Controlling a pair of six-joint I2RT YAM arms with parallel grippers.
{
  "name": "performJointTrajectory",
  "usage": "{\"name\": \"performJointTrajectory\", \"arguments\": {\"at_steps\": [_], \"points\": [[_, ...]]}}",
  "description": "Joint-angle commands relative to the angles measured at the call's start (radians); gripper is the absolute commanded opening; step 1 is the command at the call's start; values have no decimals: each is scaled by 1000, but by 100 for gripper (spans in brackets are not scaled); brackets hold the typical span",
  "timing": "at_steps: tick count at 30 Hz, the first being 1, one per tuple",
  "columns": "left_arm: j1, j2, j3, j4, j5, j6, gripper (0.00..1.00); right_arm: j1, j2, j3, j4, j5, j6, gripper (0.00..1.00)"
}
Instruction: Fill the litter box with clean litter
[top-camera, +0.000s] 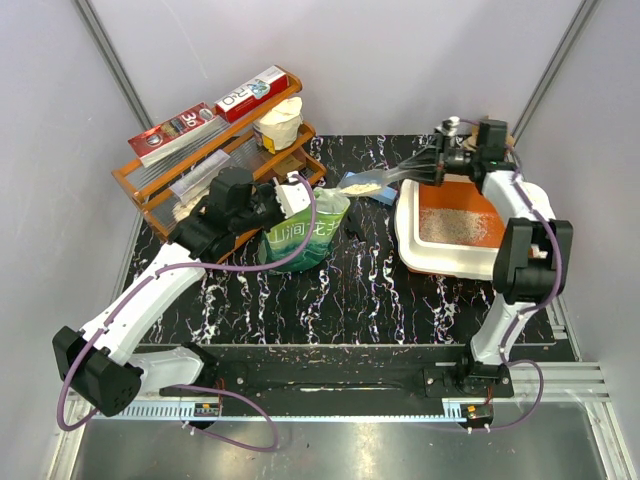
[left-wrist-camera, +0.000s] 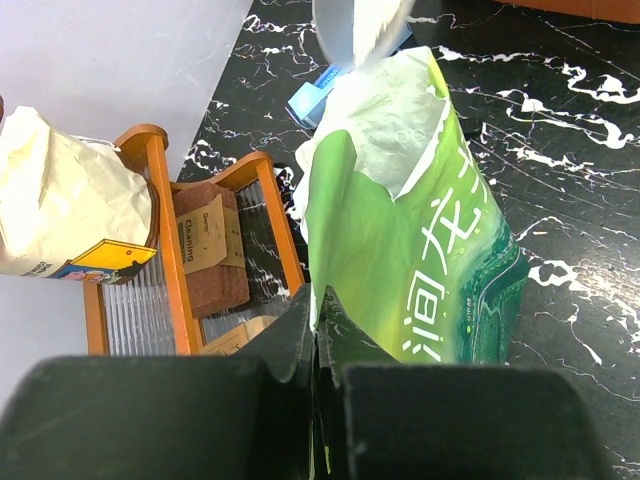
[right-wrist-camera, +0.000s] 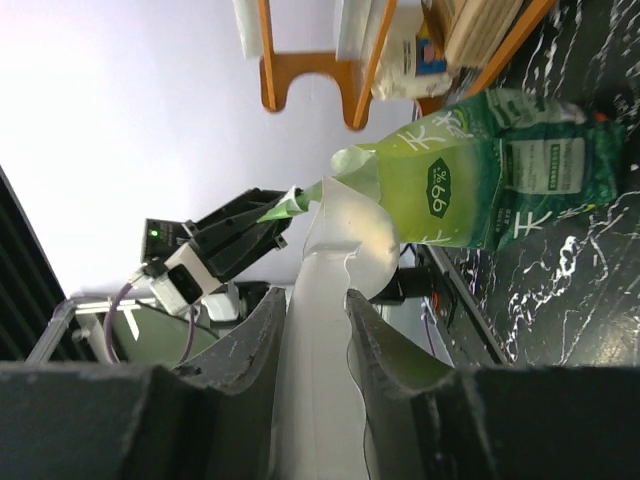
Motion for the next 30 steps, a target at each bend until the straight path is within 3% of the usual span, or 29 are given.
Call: {"name": "performJointTrajectory", "arguments": {"at_steps": [1,13,15,19,20,26,30], "points": [[1,-26,61,142,-17,4,0,-126,-143,-21,33,-34,15,0],[3,-23,45,159,34,-47,0,-473,-304,-142,-16,76,-76,0],[3,-23,39,165,40,-50,1,-522,-338,-146,-117,150,-155,0],[3,-32,21,177,40,-59,1,-542,-396,-130,-429,366,-482,0],[1,-35,18,179,40,-61,1,-543,-413,-136,-453,483,-514,0],[1,-52,-10,180,45,-61,2,-543,-536,-206,-510,847,-673,0],[3,-55,-16,183,48,-61,3,-543,-596,-204,-502,964,-762,0]]}}
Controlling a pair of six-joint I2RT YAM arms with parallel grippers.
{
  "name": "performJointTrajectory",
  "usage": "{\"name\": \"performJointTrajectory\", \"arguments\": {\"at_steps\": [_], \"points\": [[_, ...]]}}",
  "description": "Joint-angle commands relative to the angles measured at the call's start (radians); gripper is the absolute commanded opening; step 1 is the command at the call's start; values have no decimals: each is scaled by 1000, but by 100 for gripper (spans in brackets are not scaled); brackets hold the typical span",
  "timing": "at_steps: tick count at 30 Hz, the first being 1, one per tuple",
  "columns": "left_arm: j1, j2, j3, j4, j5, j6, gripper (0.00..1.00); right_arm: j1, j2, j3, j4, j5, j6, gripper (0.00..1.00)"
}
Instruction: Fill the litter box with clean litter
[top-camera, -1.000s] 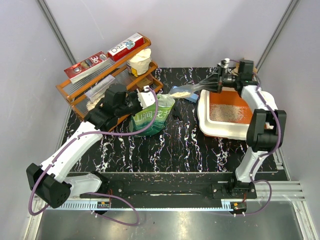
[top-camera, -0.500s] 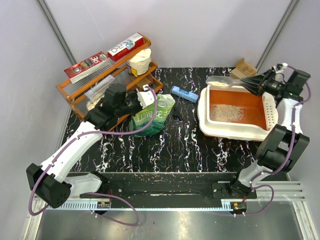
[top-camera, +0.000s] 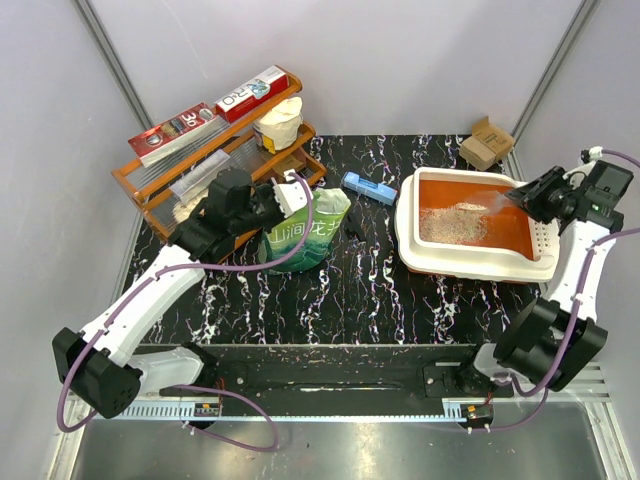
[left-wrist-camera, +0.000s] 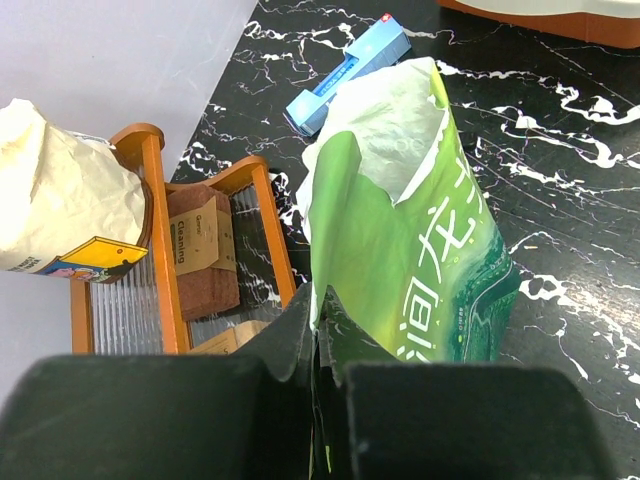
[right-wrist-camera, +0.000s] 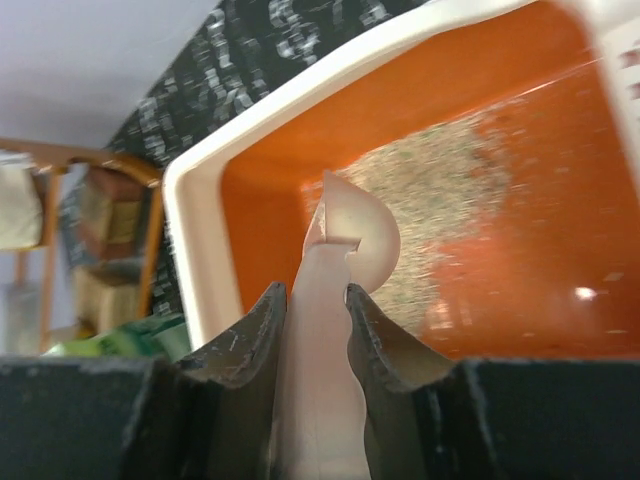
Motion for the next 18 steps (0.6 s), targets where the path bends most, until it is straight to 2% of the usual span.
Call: {"name": "performJointTrajectory", "arguments": {"at_steps": [1,4,8,9,10,11,12,14,18], "points": [[1,-47,9,143,38,-11,3,1,-77,14,-11,262,-173,0],[1,-47,8,143,43,-11,4,1,-104,33,-13,389,-252,0],[1,-47,6,144,49,-15,4,15,-135,42,-19,443,-381,0],[-1,-48,8,143,50,-15,4,32,-138,42,-19,461,-454,0],[-1,-48,9,143,49,-15,4,54,-139,42,-27,495,-501,0],[1,-47,9,143,50,-15,4,131,-139,44,-39,520,-554,0],[-1,-47,11,143,49,-15,5,174,-140,42,-51,553,-670,0],[1,-47,12,143,49,-15,5,255,-144,39,-80,604,-742,0],[-1,-48,12,143,44,-15,5,291,-159,88,-50,584,-794,0]]}}
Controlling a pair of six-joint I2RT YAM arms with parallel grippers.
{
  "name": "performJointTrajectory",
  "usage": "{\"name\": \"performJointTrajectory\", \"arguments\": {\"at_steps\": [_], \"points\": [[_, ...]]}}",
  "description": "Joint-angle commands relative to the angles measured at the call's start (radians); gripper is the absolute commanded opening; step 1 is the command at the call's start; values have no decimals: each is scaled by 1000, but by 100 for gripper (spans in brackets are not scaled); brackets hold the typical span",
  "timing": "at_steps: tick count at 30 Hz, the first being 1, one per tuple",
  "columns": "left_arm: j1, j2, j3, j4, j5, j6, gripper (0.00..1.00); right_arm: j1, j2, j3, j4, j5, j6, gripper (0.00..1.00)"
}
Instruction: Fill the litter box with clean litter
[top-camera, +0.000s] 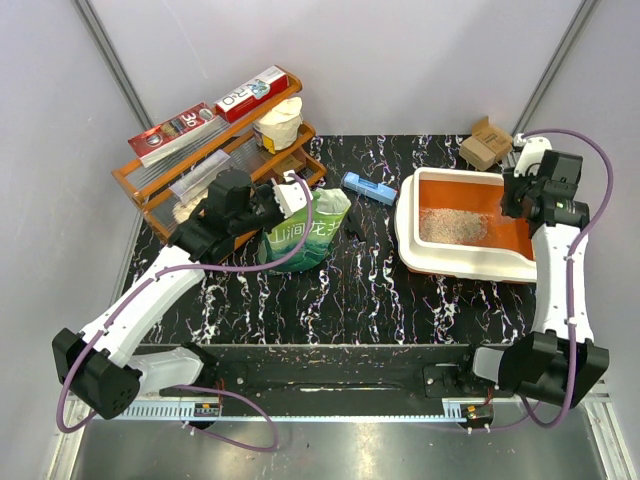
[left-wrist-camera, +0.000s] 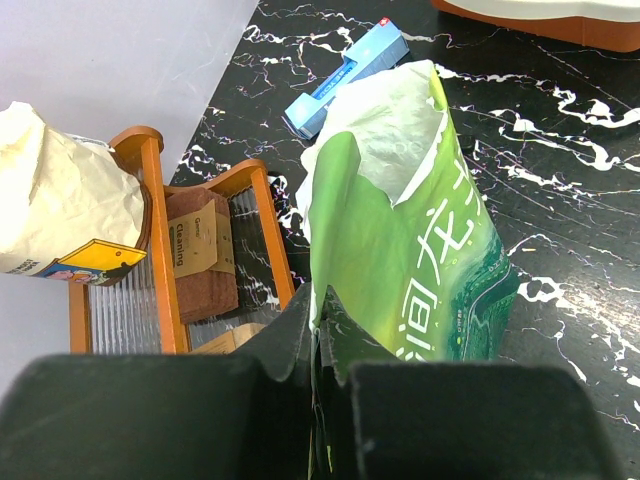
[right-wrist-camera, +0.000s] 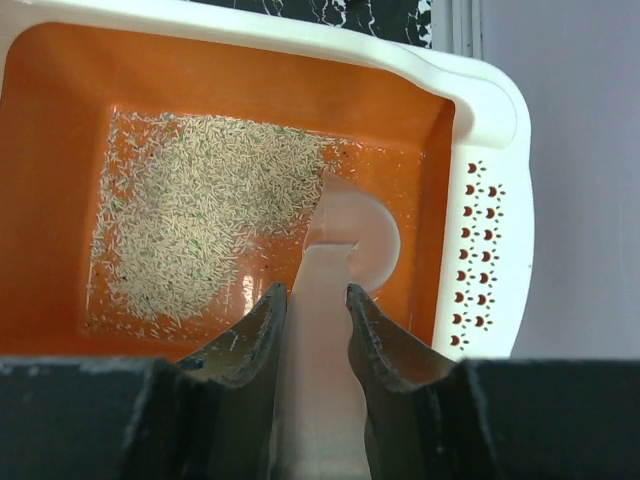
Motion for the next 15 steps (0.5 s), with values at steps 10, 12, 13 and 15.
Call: {"name": "performJointTrajectory", "arguments": {"at_steps": [10,12,13,15], "points": [[-1,-50,24,111,23,0,4,81,153,537,-87,-794,277,0],[-1,-52,22,108,17,3,4,143,204,552,-64,-851,337,0],[-1,-55,21,105,14,3,4,175,212,549,-55,-883,335,0],[-1,-56,15,110,14,4,5,276,243,552,-53,-887,306,0]]}}
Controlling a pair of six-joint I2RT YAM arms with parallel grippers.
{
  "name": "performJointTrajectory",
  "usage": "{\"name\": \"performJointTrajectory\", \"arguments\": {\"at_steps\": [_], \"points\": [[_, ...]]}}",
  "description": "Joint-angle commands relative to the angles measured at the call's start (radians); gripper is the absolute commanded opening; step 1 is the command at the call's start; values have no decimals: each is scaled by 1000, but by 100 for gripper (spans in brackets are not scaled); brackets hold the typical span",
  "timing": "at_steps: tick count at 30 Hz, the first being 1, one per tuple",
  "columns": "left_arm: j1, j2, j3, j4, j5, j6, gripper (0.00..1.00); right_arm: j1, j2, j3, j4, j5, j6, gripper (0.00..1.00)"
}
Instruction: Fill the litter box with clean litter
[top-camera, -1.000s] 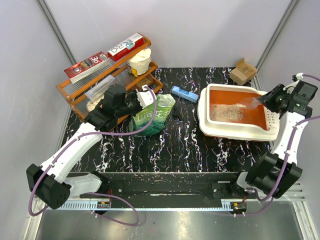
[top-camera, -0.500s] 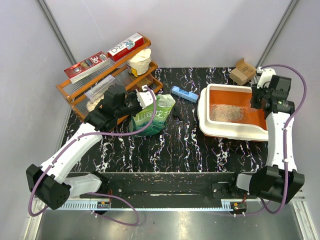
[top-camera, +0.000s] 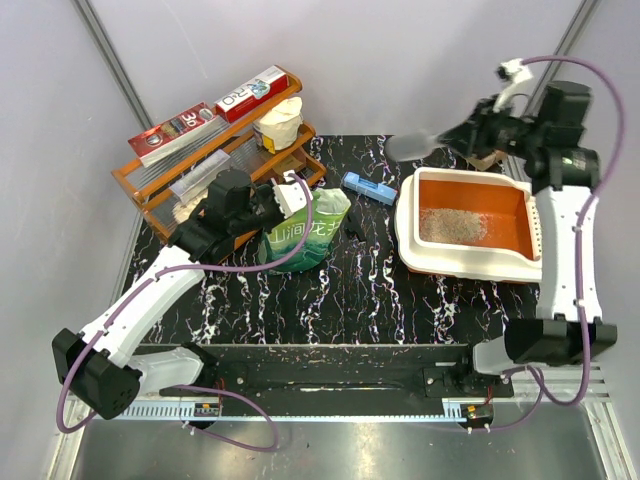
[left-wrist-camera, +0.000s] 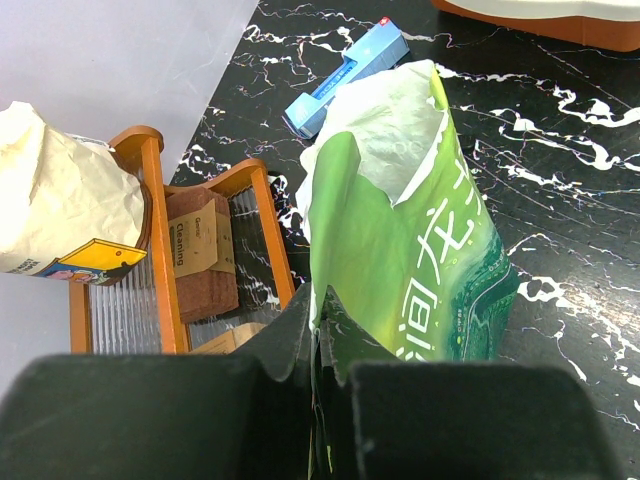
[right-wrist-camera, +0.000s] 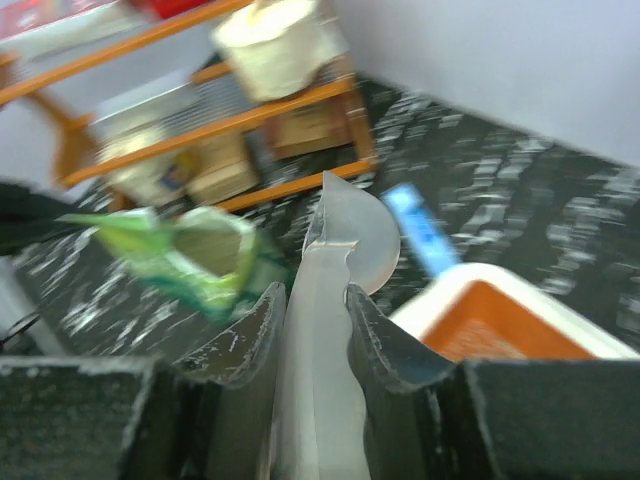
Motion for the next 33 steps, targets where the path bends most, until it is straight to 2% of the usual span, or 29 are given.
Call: {"name": "performJointTrajectory", "arguments": {"at_steps": [1,2,7,9,14,18,19,21,22,23,25,29,33], "points": [[1,-53,15,110,13,5,4,149,89,12,-6,-245,84,0],[-1,-56,15,110,13,5,4,213,117,16,-7,-253,85,0],[1,-66,7,117,16,2,4,306,178,47,-16,-253,75,0],[1,-67,7,116,19,-1,4,339,212,70,-42,-235,17,0],[1,-70,13,117,21,1,5,419,310,130,-131,-115,-105,0],[2,-73,13,119,19,-1,4,519,410,258,-238,-12,-195,0],[1,-75,12,117,21,-2,4,540,433,288,-258,53,-197,0],[4,-78,11,116,21,-5,5,608,491,359,-288,154,-130,0],[2,-78,11,116,21,-7,5,629,509,383,-298,264,-87,0],[2,-80,11,117,21,-7,4,660,525,395,-300,328,2,0],[4,-81,10,117,25,-8,5,692,520,388,-299,481,61,0],[4,-83,10,120,25,-8,5,734,536,394,-371,578,199,0],[2,-87,4,128,31,-14,5,748,542,305,-355,632,185,0]]}}
